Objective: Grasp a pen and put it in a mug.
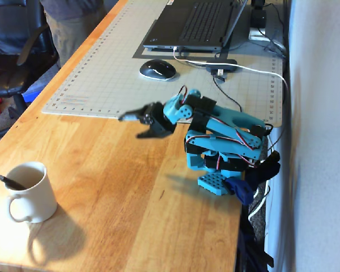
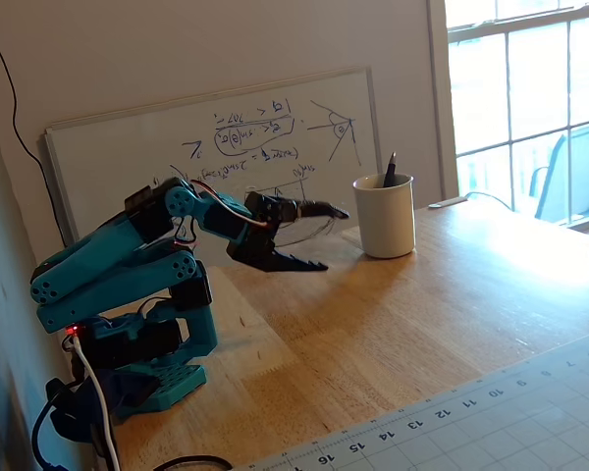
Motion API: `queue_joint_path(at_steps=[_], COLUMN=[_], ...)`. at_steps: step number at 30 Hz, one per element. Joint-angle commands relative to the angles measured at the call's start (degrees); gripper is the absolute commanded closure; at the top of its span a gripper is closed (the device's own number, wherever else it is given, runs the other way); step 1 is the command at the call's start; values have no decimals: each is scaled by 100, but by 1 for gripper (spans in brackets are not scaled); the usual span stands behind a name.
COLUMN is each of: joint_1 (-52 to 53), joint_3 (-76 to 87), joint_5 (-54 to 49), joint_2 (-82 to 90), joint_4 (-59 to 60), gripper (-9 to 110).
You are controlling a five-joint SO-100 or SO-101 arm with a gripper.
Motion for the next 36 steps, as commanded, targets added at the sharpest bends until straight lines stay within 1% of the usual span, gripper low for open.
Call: queue_joint_path(at_steps=[1, 6, 10, 13, 16, 20, 24, 36], joint_1=[53, -35, -35, -35, -26, -26, -26, -9], joint_3=[105, 255, 422, 413, 413, 422, 431, 431], joint_5=[79, 70, -35, -237, -369, -290, -281, -281], joint_2=[149, 149, 149, 149, 149, 149, 149, 149], joint_4=[-26, 237, 853, 1239, 1204, 1239, 1248, 1485], gripper=[73, 73, 74, 78, 85, 94, 98, 99])
